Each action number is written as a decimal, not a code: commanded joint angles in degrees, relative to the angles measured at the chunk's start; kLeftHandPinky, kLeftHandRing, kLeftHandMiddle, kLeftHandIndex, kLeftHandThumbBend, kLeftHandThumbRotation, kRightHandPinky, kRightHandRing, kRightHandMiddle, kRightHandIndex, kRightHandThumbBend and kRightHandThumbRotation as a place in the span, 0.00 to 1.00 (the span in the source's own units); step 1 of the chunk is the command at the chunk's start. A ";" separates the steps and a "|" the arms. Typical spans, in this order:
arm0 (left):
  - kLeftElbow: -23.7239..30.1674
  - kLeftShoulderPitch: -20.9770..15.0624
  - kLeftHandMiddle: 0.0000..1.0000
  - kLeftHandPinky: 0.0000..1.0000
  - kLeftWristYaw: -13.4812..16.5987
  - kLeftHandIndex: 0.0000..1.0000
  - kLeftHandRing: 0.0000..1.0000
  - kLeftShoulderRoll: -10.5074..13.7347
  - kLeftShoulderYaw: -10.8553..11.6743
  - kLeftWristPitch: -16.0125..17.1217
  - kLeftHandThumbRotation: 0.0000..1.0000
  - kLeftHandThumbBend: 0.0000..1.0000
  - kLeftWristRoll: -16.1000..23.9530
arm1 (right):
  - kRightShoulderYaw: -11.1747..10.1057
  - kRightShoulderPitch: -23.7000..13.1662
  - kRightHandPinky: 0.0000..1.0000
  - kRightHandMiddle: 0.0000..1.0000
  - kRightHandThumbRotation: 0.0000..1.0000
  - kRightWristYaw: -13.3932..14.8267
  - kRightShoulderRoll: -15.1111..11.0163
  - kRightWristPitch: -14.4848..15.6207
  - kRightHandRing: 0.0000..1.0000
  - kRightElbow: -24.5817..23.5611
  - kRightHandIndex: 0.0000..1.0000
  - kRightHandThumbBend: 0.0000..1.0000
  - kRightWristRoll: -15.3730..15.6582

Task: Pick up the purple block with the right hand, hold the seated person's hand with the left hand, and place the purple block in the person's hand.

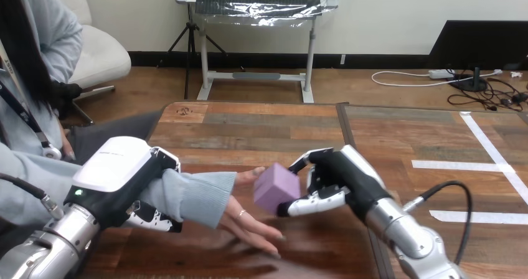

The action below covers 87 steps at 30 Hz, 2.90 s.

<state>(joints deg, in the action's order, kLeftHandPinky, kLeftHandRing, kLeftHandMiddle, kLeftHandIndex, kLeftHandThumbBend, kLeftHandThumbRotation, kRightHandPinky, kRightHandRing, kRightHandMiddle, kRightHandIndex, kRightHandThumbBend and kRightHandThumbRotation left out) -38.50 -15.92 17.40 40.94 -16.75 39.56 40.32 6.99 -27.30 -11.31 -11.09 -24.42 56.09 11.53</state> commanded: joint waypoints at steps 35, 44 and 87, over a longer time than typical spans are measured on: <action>0.32 -6.36 0.28 0.23 1.66 0.28 0.23 -1.86 1.34 2.79 0.00 0.88 -1.37 | 3.77 -0.79 0.04 0.13 0.00 -0.98 2.26 5.50 0.09 -14.01 0.13 0.59 2.41; -0.06 -6.72 0.28 0.23 1.23 0.28 0.23 -2.21 1.09 3.00 0.00 0.88 -1.33 | 4.07 -0.13 0.04 0.13 0.00 -2.19 1.86 7.32 0.09 -17.13 0.13 0.58 2.38; -1.85 -7.46 0.29 0.25 2.37 0.29 0.25 -2.97 0.65 4.52 0.00 0.87 -0.33 | 3.70 -0.27 0.04 0.13 0.00 -5.88 -0.28 11.48 0.08 -22.18 0.11 0.59 2.31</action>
<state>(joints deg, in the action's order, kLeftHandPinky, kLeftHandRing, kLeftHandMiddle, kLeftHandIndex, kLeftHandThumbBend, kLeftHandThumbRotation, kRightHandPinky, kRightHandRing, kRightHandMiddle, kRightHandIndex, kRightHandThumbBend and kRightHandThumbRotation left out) -40.94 -18.14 17.86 39.21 -16.79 42.91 40.27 10.67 -24.78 -17.27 -11.37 -13.15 36.41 14.22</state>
